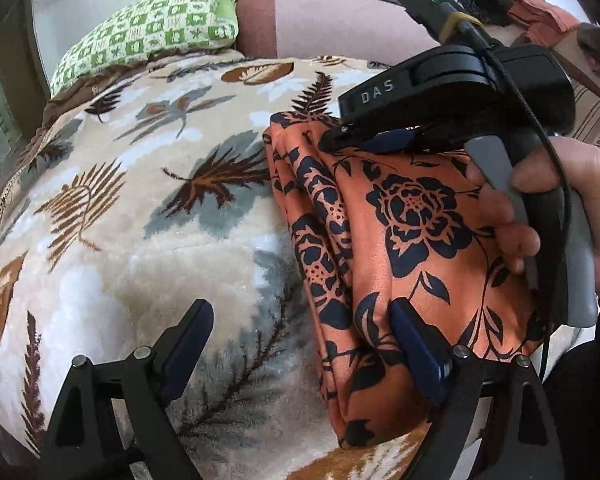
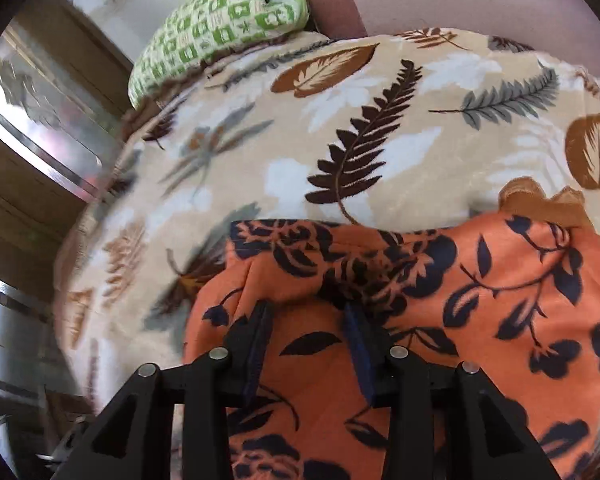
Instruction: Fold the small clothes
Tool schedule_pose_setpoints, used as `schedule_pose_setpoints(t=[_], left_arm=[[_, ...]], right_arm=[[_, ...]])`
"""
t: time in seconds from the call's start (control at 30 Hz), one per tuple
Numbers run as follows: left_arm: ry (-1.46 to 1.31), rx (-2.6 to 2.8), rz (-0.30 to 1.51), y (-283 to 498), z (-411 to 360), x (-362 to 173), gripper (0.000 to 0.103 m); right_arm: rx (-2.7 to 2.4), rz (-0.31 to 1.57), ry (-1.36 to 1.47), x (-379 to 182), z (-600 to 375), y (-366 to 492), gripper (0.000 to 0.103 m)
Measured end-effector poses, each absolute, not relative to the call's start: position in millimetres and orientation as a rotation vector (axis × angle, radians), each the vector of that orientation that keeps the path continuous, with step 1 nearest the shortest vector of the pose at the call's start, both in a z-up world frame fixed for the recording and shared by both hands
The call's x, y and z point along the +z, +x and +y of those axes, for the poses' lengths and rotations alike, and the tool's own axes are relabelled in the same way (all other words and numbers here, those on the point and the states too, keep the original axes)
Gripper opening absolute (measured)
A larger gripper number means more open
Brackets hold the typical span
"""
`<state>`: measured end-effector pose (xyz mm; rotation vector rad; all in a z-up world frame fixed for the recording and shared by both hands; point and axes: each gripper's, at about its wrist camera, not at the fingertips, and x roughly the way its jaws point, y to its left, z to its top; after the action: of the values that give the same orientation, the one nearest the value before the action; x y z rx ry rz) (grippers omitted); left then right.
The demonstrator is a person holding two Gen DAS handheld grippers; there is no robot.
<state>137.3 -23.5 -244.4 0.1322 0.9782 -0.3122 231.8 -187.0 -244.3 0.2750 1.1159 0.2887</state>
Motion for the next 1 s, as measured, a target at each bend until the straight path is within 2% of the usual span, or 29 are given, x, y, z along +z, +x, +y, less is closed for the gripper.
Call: schedule_pose_setpoints(t=[0.17, 0.3, 0.57, 1.0], left_arm=[[0.144, -0.289, 0.962, 133.3, -24.3, -235.3, 0.092], [0.166, -0.197, 0.876, 116.9, -23.8, -211.5, 0.092], [0.114, -0.057, 0.743, 85.8, -11.2, -149.8, 0.092], [0.063, 0.02, 0.587, 41.2, 5.1, -76.7, 0.094]], right_arm=[[0.288, 1.09, 0.392, -214.2, -215.2, 205.4, 0.043], [0.243, 0.99, 0.352, -177.6, -237.7, 153.2, 0.051], [0.156, 0.804, 0.288, -112.3, -266.7, 39.9, 0.053], [0.098, 0.64, 0.14, -64.7, -233.8, -64.9, 0.057]])
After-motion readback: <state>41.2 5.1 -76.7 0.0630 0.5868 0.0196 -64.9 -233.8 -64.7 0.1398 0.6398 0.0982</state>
